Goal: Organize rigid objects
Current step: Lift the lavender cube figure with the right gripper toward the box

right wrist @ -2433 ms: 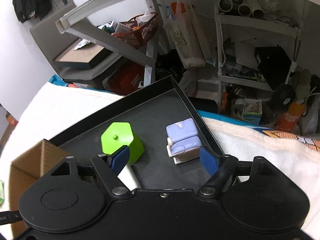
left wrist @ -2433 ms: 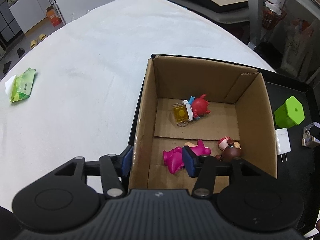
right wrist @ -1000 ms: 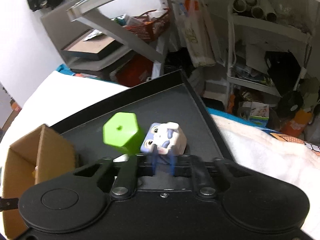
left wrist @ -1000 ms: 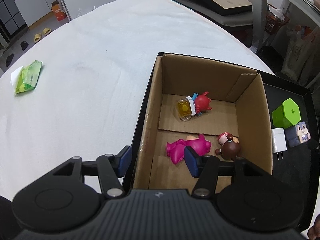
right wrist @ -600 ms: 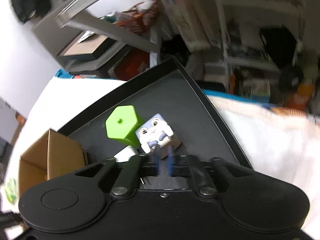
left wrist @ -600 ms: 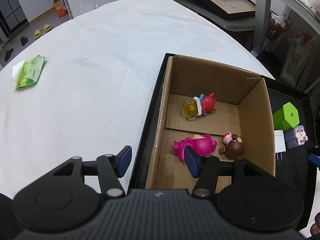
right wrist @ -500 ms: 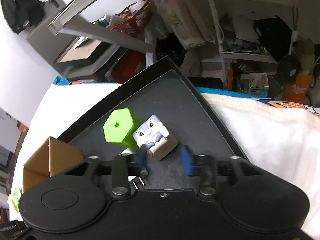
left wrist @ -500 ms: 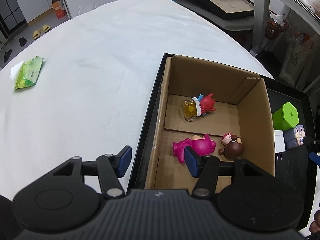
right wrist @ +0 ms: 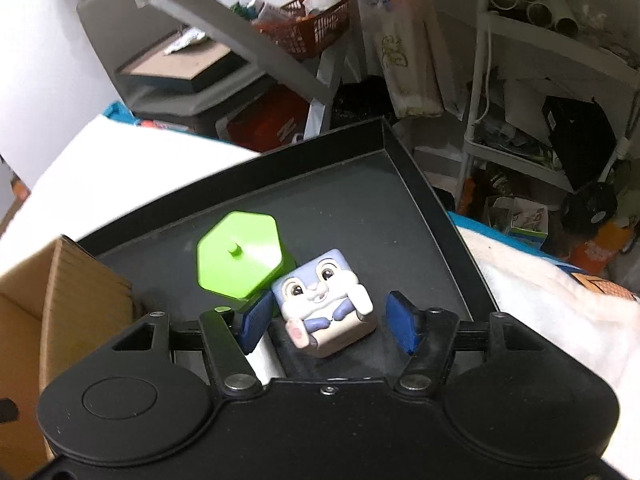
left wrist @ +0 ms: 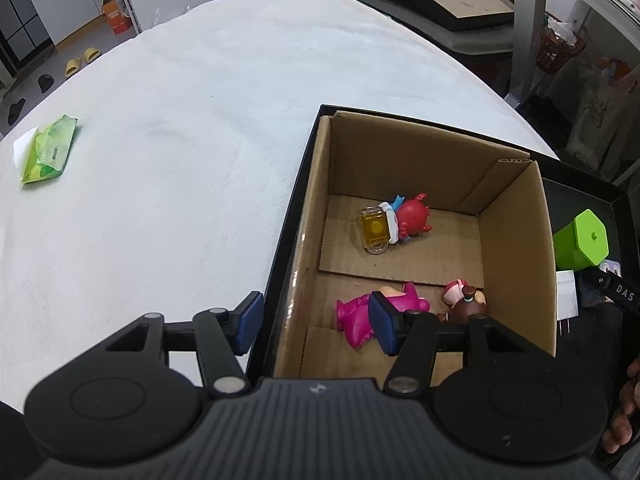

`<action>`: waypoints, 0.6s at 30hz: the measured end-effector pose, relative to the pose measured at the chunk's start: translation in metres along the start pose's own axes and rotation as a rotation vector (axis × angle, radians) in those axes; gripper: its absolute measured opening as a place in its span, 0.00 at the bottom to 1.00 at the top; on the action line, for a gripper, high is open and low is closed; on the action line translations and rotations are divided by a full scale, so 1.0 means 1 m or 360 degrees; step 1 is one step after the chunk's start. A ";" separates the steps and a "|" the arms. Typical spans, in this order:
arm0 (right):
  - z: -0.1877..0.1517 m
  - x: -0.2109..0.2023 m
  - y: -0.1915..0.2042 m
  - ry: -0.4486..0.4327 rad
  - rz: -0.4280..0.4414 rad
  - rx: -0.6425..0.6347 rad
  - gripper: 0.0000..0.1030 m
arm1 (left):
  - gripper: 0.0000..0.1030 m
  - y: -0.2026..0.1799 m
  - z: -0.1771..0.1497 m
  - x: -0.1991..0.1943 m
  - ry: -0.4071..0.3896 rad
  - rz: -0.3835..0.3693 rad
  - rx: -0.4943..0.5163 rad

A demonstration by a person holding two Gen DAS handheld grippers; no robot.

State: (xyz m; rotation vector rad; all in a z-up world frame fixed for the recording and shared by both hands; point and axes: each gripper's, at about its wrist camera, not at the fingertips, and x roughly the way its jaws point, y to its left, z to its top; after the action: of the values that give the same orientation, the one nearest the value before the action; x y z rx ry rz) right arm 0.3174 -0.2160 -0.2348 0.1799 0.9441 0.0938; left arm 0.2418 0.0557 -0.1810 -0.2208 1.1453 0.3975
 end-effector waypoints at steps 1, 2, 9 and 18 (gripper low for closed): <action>-0.001 0.001 0.002 -0.0001 -0.0007 -0.0019 0.58 | 0.55 -0.002 0.001 0.000 0.0002 0.0000 0.0002; -0.001 0.004 0.003 -0.0002 -0.0011 -0.0045 0.49 | 0.55 -0.004 0.001 0.001 0.0002 0.0000 0.0007; -0.002 0.001 0.000 -0.0048 -0.0011 -0.0031 0.44 | 0.55 -0.015 -0.001 -0.002 -0.0013 0.0032 0.0040; 0.000 -0.018 -0.008 -0.0090 0.0022 0.0036 0.44 | 0.55 -0.013 -0.006 -0.012 -0.0025 0.0013 0.0038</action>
State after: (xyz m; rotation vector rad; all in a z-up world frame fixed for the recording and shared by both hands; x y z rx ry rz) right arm 0.3066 -0.2262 -0.2222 0.2088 0.8877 0.0903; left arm 0.2380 0.0395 -0.1730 -0.1917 1.1351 0.3918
